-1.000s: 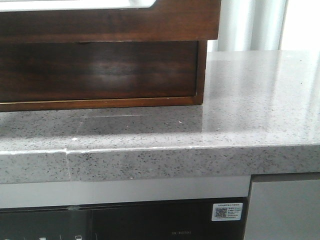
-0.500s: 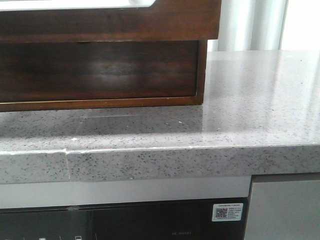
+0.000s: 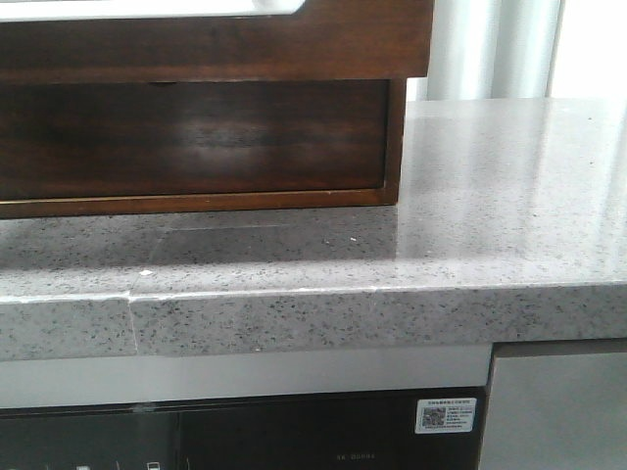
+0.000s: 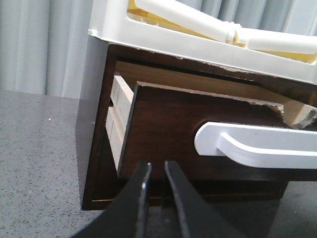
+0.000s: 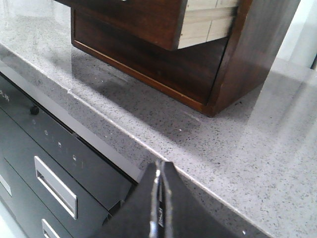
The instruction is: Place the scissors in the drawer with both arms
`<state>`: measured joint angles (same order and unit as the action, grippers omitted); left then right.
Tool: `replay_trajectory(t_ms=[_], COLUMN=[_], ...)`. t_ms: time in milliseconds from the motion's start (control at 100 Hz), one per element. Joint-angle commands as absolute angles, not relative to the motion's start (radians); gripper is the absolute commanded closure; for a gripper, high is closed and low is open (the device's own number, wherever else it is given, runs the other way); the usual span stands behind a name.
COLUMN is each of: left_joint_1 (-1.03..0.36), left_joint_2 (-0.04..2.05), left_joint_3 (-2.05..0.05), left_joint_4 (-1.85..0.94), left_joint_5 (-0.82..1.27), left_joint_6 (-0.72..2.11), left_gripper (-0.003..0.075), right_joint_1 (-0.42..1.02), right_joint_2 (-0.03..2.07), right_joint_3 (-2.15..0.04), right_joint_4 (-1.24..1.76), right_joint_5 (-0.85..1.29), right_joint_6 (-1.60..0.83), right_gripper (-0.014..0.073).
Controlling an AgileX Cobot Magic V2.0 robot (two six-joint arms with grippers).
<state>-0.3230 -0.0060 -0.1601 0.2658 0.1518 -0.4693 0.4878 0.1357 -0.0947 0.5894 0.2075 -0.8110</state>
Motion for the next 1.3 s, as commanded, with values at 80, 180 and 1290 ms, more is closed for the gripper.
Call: replay_trajectory(t_ms=[80, 180, 1290], left_joint_1=[-0.331, -0.33, -0.008], left_joint_2=[-0.03, -0.03, -0.04], left_joint_3=[-0.149, -0.126, 0.021], left_joint_4=[0.248, 0.101, -0.027], left_joint_5=[0.077, 0.079, 0.236], left_joint_6=[-0.476, -0.476, 0.047], left_gripper=[0.0717, 0.0717, 0.0717], right_joint_1=[0.483, 0.483, 0.483], right_joint_2=[0.145, 0.145, 0.145], right_joint_3=[-0.122, -0.122, -0.122], right_joint_4=[0.601, 0.601, 0.601], right_joint_5=[0.144, 0.144, 0.144], right_joint_6=[-0.808, -0.808, -0.808], right_gripper=[0.071, 0.071, 0.071])
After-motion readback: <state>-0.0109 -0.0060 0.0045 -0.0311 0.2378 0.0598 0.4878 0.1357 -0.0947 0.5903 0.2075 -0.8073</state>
